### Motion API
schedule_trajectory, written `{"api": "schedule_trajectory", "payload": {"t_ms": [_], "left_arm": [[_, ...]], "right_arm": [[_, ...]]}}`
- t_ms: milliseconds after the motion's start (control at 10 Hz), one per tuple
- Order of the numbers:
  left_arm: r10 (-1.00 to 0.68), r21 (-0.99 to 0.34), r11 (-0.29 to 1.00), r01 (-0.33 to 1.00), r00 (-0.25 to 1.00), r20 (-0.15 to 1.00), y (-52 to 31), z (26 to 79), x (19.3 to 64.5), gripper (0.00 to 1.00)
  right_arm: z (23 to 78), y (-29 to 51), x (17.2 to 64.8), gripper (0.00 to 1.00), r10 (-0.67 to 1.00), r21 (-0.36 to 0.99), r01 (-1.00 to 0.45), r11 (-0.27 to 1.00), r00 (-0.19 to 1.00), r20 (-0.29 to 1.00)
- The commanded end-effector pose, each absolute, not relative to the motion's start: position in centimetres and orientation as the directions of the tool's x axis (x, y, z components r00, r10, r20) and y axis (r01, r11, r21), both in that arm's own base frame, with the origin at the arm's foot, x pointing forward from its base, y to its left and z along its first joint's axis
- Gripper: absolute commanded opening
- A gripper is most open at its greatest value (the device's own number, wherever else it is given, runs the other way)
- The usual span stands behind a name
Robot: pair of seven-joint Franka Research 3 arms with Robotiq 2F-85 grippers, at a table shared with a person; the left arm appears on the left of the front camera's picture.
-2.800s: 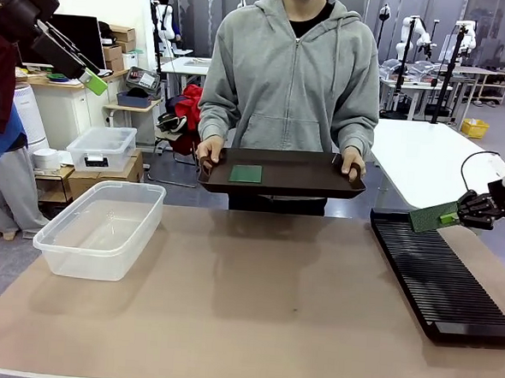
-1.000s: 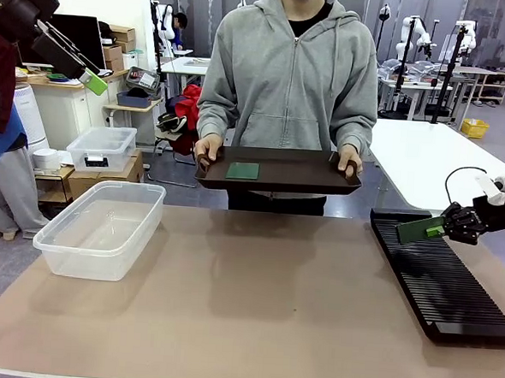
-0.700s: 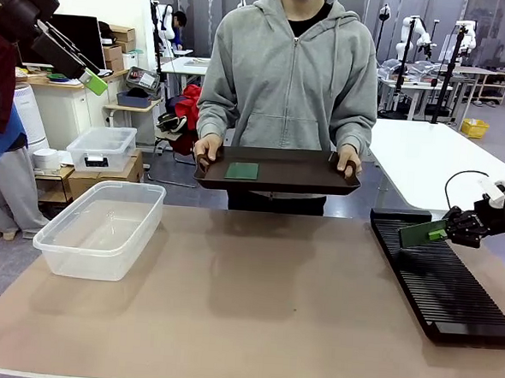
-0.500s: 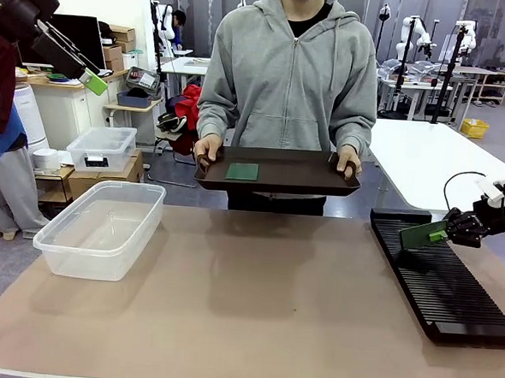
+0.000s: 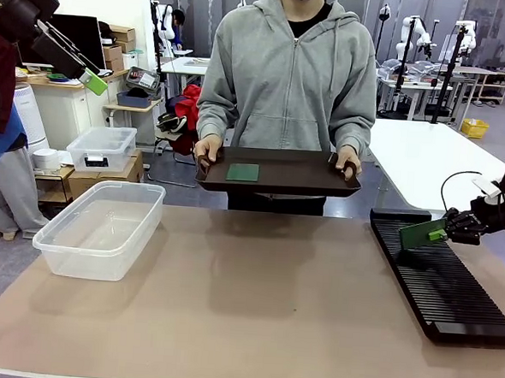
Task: Sort PCBs into racks and boxes based on the side picked up.
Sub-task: If the short side of the Blank PCB is picked up, insert it into the PCB Rack ; if the long side is picked up, place it in the Organizing box.
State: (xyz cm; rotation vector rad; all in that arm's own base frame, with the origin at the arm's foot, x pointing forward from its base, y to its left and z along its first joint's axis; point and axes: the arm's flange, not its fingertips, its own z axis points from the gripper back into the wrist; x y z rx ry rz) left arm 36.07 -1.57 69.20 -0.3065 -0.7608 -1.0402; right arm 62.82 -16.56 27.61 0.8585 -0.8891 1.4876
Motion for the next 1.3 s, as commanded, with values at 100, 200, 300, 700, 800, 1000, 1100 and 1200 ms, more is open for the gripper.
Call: {"api": "schedule_trajectory", "payload": {"t_ms": [100,200,300,700,800,1000,1100,1200], "left_arm": [[-0.66,0.12,0.494,0.861,0.281,0.696,-1.6,69.0,36.1,1.0],[-0.66,0.12,0.494,0.861,0.281,0.696,-1.6,69.0,36.1,1.0],[-0.66,0.12,0.494,0.861,0.281,0.696,-1.6,69.0,36.1,1.0],[-0.66,0.12,0.494,0.861,0.281,0.696,-1.6,69.0,36.1,1.0],[-0.66,0.12,0.494,0.861,0.281,0.696,-1.6,69.0,36.1,1.0],[-0.66,0.12,0.494,0.861,0.281,0.696,-1.6,69.0,36.1,1.0],[-0.66,0.12,0.494,0.861,0.281,0.696,-1.6,69.0,36.1,1.0],[-0.66,0.12,0.494,0.861,0.281,0.696,-1.6,69.0,36.1,1.0]], "right_arm": [[25.8,-16.4,64.1,0.02,0.396,-0.061,-0.997,-0.057,-0.079,0.915],[25.8,-16.4,64.2,0.02,0.39,-0.055,-0.996,-0.064,-0.075,0.918],[25.4,-16.3,64.2,0.02,0.384,-0.042,-0.997,-0.064,-0.063,0.921],[25.1,-16.2,64.4,0.02,0.426,0.005,-0.997,-0.08,-0.029,0.904],[25.1,-16.3,64.4,0.02,0.434,0.012,-0.997,-0.08,-0.024,0.901],[24.8,-16.2,64.5,0.02,0.443,0.019,-0.996,-0.083,-0.02,0.896],[24.8,-16.2,64.5,0.07,0.446,0.028,-0.996,-0.086,-0.014,0.895],[24.8,-16.2,64.3,0.21,0.447,0.028,-0.996,-0.089,-0.015,0.894]]}}
